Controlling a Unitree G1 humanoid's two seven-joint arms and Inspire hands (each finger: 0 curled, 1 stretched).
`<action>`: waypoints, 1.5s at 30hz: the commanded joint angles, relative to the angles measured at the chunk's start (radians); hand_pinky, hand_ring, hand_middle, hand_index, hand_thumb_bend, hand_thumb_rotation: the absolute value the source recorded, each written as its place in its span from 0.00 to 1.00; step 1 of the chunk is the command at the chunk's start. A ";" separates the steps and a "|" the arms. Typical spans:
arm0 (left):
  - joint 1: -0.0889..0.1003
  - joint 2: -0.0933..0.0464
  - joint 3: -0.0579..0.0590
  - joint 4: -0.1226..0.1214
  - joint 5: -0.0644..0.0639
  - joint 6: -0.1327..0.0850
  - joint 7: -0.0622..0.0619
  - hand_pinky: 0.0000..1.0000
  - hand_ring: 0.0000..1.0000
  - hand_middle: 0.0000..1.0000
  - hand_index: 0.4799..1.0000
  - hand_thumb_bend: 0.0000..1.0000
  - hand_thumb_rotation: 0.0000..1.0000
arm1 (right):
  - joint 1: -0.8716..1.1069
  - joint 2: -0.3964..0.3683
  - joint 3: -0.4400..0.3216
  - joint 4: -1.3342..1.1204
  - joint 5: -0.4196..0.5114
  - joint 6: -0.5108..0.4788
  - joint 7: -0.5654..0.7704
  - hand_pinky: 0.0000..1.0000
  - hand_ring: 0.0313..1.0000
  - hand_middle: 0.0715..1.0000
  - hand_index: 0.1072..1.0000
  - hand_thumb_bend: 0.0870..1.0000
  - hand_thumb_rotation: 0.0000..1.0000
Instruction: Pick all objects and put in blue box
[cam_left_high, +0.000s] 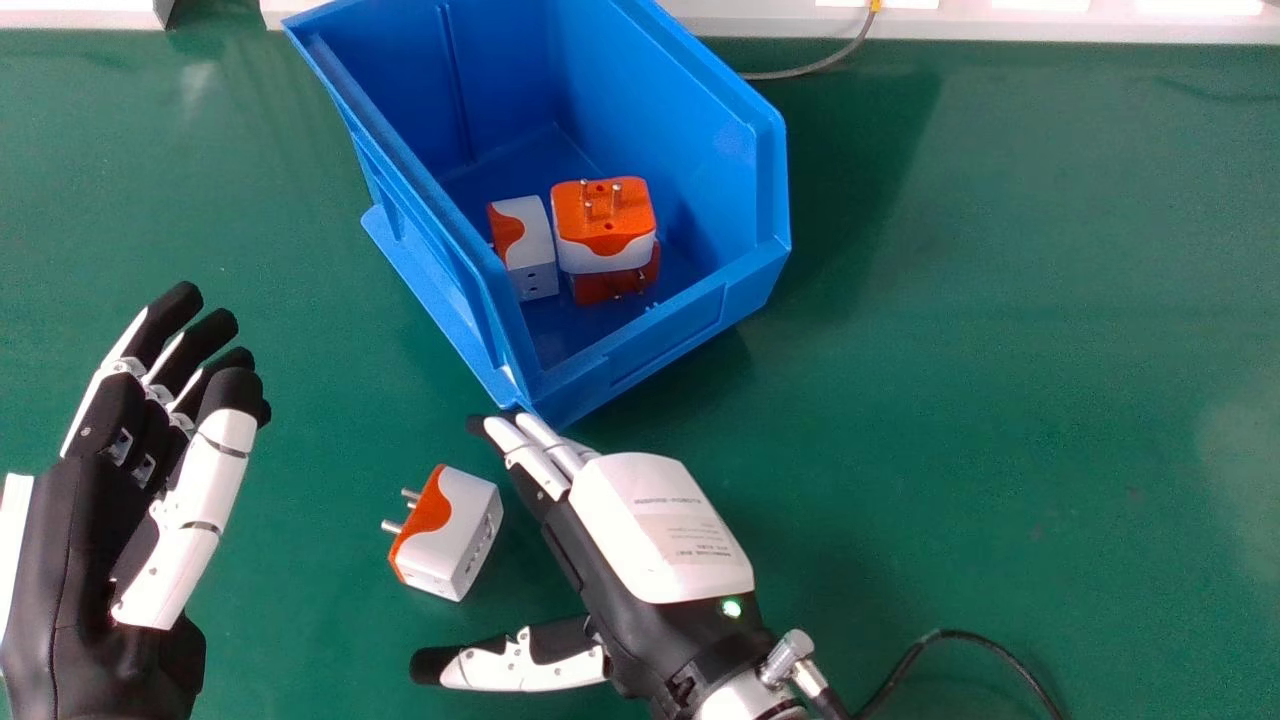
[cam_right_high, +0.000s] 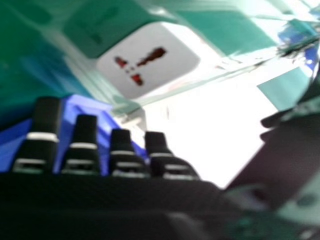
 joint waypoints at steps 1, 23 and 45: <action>-0.002 0.002 0.005 -0.013 -0.007 -0.018 -0.006 0.79 0.85 0.86 0.73 0.51 0.46 | 0.005 0.069 0.042 -0.009 0.004 0.001 -0.017 0.73 0.87 0.93 0.91 0.56 0.52; 0.003 0.000 0.002 -0.026 0.007 -0.006 0.006 0.79 0.85 0.87 0.74 0.49 0.46 | -0.058 0.087 0.068 0.076 0.009 0.027 -0.004 0.74 0.86 0.91 0.89 0.56 0.47; 0.003 -0.004 0.008 -0.035 -0.010 0.003 0.009 0.79 0.84 0.86 0.71 0.47 0.42 | -0.182 0.136 0.085 0.229 0.021 0.077 -0.038 0.73 0.85 0.89 0.87 0.55 0.44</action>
